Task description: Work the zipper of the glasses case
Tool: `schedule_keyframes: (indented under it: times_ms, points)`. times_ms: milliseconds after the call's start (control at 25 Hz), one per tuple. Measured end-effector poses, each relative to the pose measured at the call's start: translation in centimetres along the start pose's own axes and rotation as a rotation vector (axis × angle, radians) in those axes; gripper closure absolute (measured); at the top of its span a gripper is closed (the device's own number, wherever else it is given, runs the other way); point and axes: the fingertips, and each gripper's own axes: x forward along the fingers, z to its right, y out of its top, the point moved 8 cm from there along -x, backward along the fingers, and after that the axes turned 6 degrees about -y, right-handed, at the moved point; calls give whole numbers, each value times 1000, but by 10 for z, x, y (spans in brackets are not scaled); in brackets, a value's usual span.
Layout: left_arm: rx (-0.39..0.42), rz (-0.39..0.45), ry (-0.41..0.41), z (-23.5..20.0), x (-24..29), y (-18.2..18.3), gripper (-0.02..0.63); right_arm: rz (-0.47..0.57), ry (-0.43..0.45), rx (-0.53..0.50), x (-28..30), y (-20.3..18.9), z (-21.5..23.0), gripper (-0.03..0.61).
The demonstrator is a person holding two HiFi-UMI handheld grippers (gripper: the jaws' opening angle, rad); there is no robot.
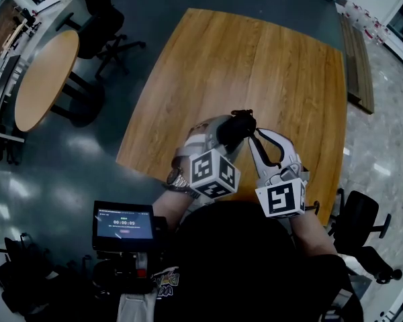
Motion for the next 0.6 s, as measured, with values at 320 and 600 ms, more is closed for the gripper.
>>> schedule_keyframes:
  times_ms: [320, 600]
  points:
    - [53, 53, 35, 2, -6, 5, 351, 32, 51, 8, -2, 7, -1, 572]
    - [181, 356, 168, 3, -37, 2, 361, 144, 183, 343, -18, 28, 14, 573]
